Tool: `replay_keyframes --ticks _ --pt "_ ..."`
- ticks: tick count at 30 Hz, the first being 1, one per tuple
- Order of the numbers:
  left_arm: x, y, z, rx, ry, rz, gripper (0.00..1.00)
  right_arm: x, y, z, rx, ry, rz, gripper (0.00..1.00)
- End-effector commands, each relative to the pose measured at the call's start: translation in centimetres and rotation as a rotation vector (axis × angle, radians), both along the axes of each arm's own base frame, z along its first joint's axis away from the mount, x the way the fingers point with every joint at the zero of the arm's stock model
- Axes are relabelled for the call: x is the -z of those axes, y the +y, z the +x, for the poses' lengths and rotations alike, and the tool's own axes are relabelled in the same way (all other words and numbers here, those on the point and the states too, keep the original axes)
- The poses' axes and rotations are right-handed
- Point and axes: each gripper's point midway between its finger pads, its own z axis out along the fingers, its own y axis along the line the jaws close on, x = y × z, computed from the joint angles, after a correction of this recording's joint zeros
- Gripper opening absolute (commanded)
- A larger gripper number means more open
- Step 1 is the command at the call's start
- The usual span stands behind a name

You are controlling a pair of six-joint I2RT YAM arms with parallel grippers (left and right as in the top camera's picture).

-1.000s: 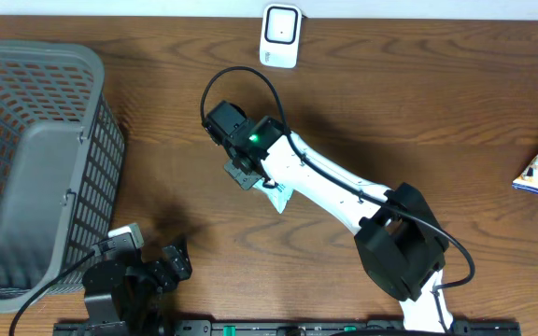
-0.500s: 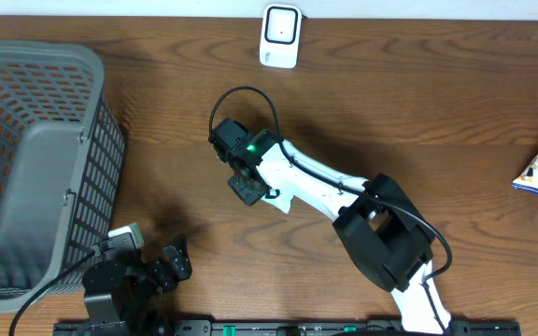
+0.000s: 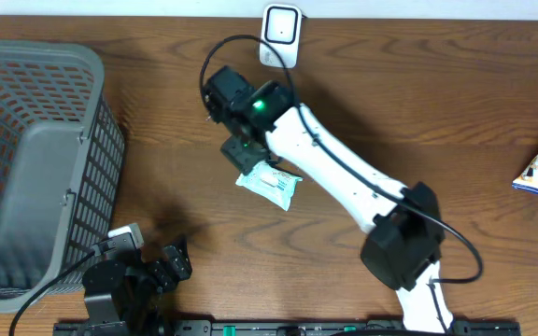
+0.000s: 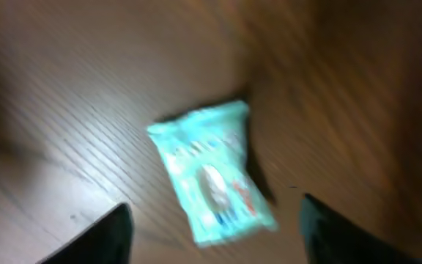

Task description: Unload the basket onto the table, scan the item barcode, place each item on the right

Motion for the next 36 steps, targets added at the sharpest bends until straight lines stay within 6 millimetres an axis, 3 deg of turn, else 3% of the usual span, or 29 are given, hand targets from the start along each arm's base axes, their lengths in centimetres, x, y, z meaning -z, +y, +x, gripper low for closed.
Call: replay_keyframes --ticks 1,6,12,20,28,32,36 --pt "-0.1 -0.1 0.0 0.013 -0.005 0.003 0.98 1.1 -2.4 -0.2 -0.018 -0.002 -0.113 0.77" --pt "-0.1 -0.1 0.0 0.013 -0.005 0.003 0.98 5.8 -4.6 -2.5 -0.029 0.083 -0.217 0.98" --pt "-0.1 -0.1 0.0 0.013 -0.005 0.003 0.98 9.1 -4.8 -4.1 -0.083 0.039 -0.311 0.99" --pt "-0.1 -0.1 0.0 0.013 -0.005 0.003 0.98 10.0 -3.1 -5.6 -0.187 -0.121 -0.419 0.99" --pt "-0.1 -0.1 0.0 0.013 -0.005 0.003 0.98 15.0 -6.4 -5.9 -0.205 -0.171 -0.494 0.99" --pt "-0.1 -0.1 0.0 0.013 -0.005 0.003 0.98 16.5 -7.5 -5.3 -0.218 -0.173 -0.489 0.99" --pt "-0.1 -0.1 0.0 0.013 -0.005 0.003 0.98 18.1 -8.0 -6.0 -0.262 -0.066 -0.417 0.99"
